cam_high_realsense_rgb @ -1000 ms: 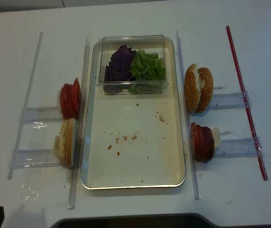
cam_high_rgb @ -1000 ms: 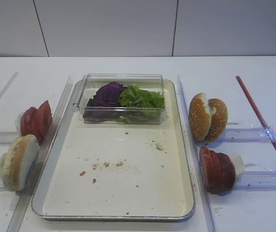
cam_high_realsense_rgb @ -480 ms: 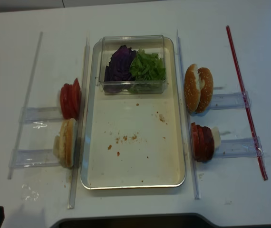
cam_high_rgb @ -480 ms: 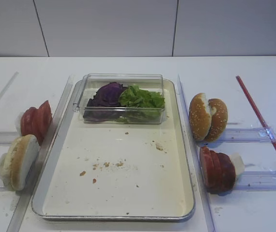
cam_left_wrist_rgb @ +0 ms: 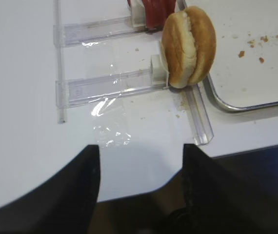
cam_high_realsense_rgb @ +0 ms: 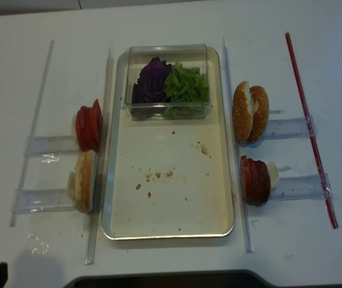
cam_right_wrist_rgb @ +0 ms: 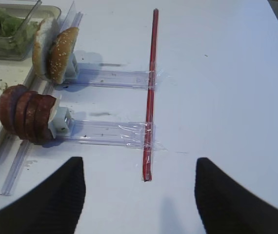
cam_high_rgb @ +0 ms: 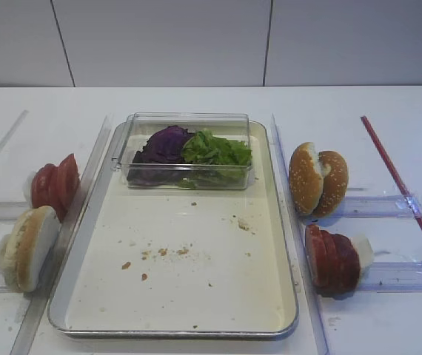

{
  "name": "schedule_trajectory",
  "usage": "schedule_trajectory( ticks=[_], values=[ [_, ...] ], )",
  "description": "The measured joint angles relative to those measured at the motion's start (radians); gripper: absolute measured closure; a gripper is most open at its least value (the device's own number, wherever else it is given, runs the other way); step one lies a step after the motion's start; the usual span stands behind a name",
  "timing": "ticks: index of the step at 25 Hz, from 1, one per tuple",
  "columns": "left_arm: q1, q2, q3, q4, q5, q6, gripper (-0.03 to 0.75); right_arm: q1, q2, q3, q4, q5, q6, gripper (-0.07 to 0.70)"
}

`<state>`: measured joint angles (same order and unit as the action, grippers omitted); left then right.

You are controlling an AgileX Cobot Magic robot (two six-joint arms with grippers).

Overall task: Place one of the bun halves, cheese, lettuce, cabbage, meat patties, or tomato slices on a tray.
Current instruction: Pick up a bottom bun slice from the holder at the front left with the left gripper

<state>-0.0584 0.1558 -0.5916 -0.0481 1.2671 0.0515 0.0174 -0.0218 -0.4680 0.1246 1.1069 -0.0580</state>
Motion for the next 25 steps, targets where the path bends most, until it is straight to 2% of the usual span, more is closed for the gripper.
schedule_trajectory(
  ticks=[7, 12, 18, 21, 25],
  values=[
    [0.0, 0.247, -0.135, -0.002, 0.002, -0.086, 0.363, 0.0, 0.0, 0.0, 0.002, 0.0, 0.0, 0.135],
    [0.0, 0.431, -0.216, -0.002, 0.0, -0.095, 0.363, 0.0, 0.0, 0.0, 0.002, 0.0, 0.0, 0.14],
    [-0.002, 0.612, -0.257, -0.056, -0.007, -0.085, 0.363, 0.0, 0.0, 0.0, 0.002, 0.0, 0.0, 0.146],
    [-0.029, 0.7, -0.275, -0.092, -0.011, -0.083, 0.363, 0.0, 0.0, 0.0, 0.002, 0.0, 0.0, 0.148],
    [-0.101, 0.806, -0.312, -0.095, -0.017, -0.116, 0.363, 0.0, 0.0, 0.0, 0.002, 0.0, 0.0, 0.148]
  ],
)
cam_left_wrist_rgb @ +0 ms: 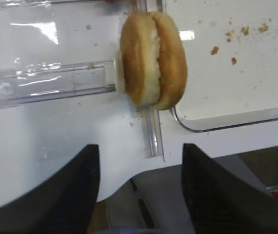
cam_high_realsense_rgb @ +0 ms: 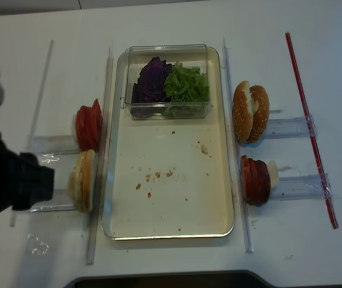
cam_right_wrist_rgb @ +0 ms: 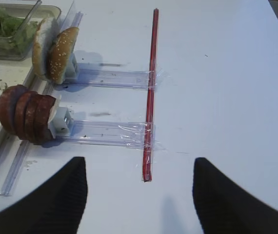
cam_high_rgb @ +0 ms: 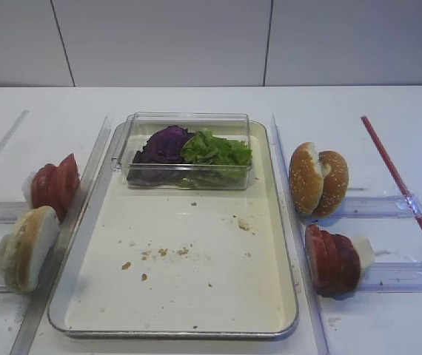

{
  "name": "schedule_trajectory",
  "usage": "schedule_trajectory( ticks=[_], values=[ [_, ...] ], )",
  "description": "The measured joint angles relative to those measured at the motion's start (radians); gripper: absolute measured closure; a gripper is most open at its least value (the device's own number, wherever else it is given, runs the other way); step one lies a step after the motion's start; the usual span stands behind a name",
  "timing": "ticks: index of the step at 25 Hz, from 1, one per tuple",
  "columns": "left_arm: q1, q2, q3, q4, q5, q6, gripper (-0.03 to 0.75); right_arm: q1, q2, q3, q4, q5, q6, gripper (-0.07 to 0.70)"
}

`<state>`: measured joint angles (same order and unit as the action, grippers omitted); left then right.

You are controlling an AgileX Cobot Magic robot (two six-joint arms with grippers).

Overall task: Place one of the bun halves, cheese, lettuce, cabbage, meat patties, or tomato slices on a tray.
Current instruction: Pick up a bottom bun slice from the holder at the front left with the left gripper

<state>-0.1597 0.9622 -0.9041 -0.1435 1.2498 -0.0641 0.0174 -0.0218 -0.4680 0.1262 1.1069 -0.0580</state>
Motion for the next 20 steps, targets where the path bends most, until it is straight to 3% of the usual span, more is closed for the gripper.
schedule_trajectory(
  ticks=[12, 20],
  values=[
    [-0.287, 0.293, -0.14, 0.144, -0.01, -0.203, 0.363, 0.0, 0.0, 0.0, 0.0, 0.0, 0.0, 0.155],
    [-0.315, 0.458, -0.201, 0.177, -0.021, -0.264, 0.363, 0.0, 0.0, 0.0, 0.0, 0.0, 0.0, 0.164]
  ],
)
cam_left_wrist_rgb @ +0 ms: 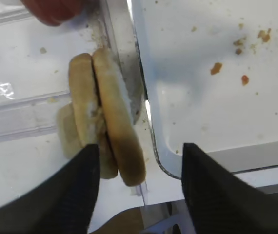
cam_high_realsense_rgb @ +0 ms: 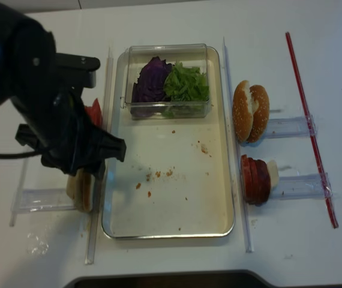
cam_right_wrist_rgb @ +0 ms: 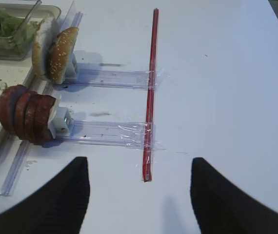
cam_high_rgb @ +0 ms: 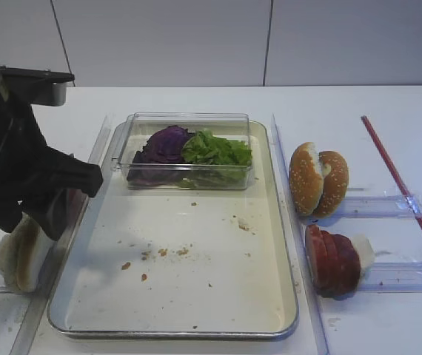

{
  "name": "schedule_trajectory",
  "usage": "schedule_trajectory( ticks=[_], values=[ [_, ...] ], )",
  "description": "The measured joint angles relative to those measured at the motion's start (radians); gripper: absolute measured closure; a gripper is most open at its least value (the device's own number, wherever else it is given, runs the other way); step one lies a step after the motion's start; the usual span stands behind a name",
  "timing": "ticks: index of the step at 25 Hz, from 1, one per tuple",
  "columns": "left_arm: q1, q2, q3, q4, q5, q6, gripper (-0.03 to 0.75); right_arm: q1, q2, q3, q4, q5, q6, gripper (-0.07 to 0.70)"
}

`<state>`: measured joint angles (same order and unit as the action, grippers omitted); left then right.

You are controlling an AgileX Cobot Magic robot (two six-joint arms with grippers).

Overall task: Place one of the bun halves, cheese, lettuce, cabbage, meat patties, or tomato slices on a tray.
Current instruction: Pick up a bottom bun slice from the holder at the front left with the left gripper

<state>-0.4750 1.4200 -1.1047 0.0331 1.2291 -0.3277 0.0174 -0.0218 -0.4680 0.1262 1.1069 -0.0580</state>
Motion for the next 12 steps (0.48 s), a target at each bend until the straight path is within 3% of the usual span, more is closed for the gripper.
schedule_trajectory(
  ticks=[12],
  values=[
    [0.0, 0.075, -0.025, 0.0, -0.004, -0.003, 0.393, 0.0, 0.0, 0.0, 0.0, 0.0, 0.0, 0.167]
  ],
)
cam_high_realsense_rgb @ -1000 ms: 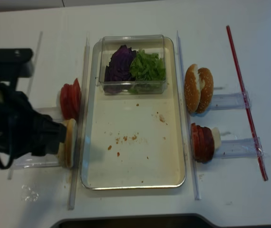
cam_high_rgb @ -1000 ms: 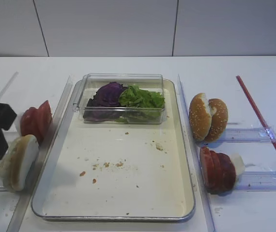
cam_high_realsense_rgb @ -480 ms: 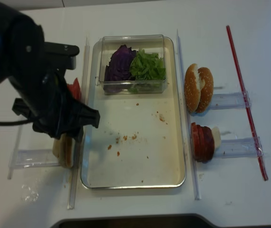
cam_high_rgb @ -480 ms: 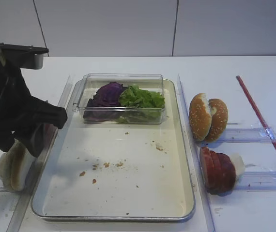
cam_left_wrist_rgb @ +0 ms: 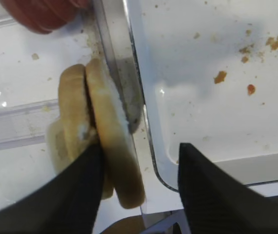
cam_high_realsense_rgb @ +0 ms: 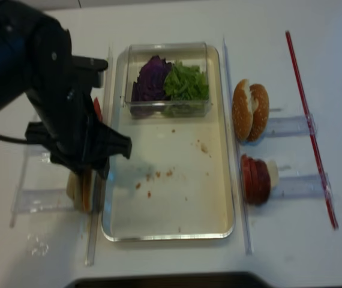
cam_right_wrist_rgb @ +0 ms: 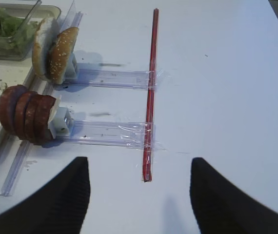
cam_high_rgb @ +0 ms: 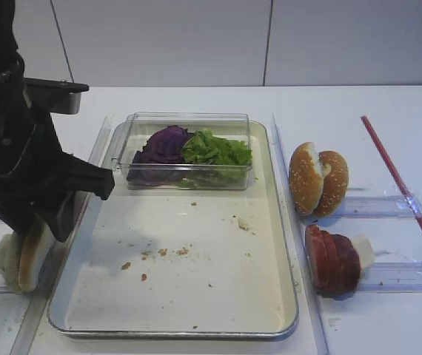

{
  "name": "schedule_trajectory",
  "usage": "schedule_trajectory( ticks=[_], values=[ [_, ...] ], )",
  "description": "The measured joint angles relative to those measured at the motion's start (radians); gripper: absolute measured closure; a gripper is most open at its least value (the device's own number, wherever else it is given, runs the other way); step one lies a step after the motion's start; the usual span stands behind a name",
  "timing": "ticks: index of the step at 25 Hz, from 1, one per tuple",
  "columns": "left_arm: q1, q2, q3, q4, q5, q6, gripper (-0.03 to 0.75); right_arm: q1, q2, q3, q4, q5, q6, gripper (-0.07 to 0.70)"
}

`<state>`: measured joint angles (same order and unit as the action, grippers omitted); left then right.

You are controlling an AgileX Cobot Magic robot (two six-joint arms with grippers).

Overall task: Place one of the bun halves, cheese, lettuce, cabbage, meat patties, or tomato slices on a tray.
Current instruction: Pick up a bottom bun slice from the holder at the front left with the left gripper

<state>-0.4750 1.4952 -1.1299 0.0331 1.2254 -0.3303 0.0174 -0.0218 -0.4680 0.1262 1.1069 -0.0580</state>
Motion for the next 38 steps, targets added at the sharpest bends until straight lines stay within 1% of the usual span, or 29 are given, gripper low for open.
schedule_trajectory(
  ticks=[4, 6, 7, 12, 14, 29, 38],
  values=[
    [0.0, 0.018, -0.008, 0.009, 0.0, -0.002, 0.434, 0.0, 0.0, 0.0, 0.0, 0.0, 0.0, 0.167],
    [-0.002, 0.024, -0.011, 0.021, 0.0, -0.002, 0.471, 0.0, 0.0, 0.0, 0.0, 0.0, 0.0, 0.167],
    [-0.002, 0.024, -0.011, 0.021, 0.0, -0.002, 0.471, 0.0, 0.0, 0.0, 0.0, 0.0, 0.0, 0.167],
    [-0.002, 0.025, -0.011, 0.048, 0.0, -0.008, 0.568, 0.0, 0.0, 0.0, 0.0, 0.0, 0.0, 0.167],
    [-0.002, 0.025, -0.011, 0.052, 0.002, -0.014, 0.589, 0.0, 0.0, 0.0, 0.0, 0.0, 0.0, 0.167],
    [-0.002, 0.019, -0.011, 0.065, 0.004, -0.018, 0.596, 0.0, 0.0, 0.0, 0.0, 0.0, 0.0, 0.167],
    [-0.002, -0.051, -0.008, 0.034, 0.004, -0.018, 0.599, 0.0, 0.0, 0.0, 0.0, 0.0, 0.0, 0.167]
  ],
)
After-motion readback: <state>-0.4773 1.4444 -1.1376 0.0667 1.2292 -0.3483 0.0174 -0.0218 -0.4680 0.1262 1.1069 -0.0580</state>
